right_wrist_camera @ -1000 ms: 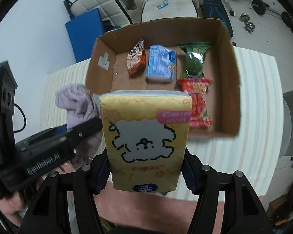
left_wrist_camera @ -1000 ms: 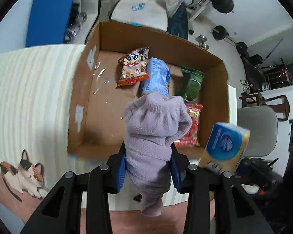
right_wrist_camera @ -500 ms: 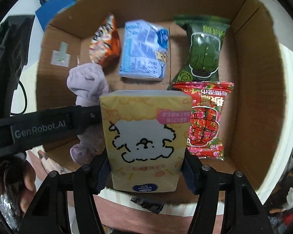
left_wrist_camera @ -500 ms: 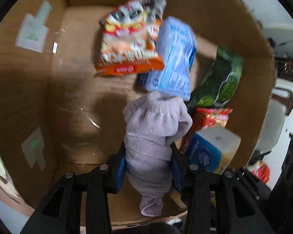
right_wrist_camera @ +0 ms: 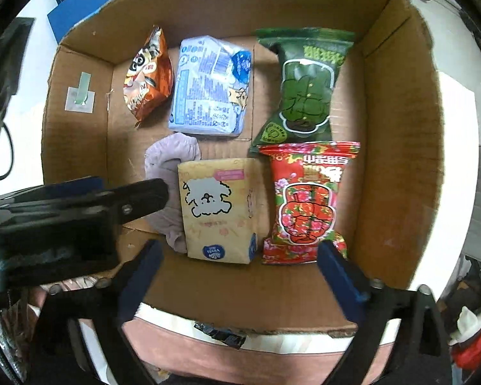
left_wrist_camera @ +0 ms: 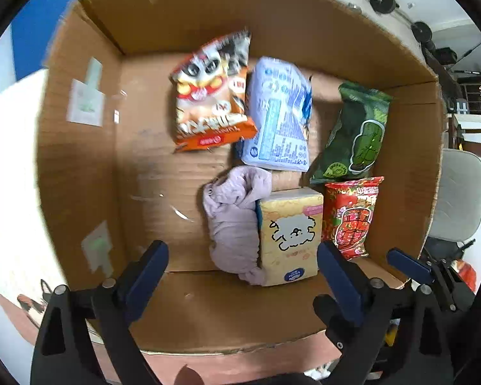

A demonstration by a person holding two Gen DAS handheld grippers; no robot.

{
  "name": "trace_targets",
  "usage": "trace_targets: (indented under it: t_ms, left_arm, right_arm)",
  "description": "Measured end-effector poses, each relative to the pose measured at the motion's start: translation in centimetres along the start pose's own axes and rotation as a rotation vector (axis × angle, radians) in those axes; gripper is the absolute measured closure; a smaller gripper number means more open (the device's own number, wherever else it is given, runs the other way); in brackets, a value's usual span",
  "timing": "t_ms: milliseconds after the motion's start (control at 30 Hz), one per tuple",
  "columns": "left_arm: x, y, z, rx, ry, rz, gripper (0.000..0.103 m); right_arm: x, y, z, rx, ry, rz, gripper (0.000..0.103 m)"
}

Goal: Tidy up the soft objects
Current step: 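Grasp the silver scrubber with the left tool while the right tool grasps the black bag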

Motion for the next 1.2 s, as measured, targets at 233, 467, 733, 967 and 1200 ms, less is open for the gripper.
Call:
trace_targets:
  t_ms: [233, 467, 733, 967, 1200]
  left_arm:
    - [-0.2, 1.4, 4.9, -0.133, -0.066, -0.023, 0.006]
    - [0.6, 0.6, 8.6, -0.261, -0.142, -0.014, 0.006]
    - [4.4, 8.4, 10.6, -0.396, -0.185, 0.117, 0.006]
    - [5.7, 13.6, 1.1, -0.211, -0.22, 0.166, 0.006]
    - [5.1, 14.1, -5.9, -0.147, -0.366, 0.055, 0.006]
  right_arm:
    - [-0.6, 0.3, 3.5, -0.069, 0.038, 0.008, 0.0]
    - [0.3, 0.7, 7.2, -0.15, 0.044, -0.003, 0.0]
    - [-0.7, 7.7, 10.6, -0.285, -0.014, -0.042, 0.0]
    - [-3.1, 15.5, 3.3, -0.205, -0.013, -0.149, 0.0]
    - [-4.6, 18.2, 0.0, -0.186, 0.038, -0.154, 0.0]
Point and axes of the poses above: each gripper's, at about its wrist camera, not at the fingertips, and z roughly against the way its jaws point, x to its left, y to its underside, the point moved 7 cm from there along -z, roughly the way its jaws point, and after that the axes turned 14 degrees about -x, right-handed, at the moved point
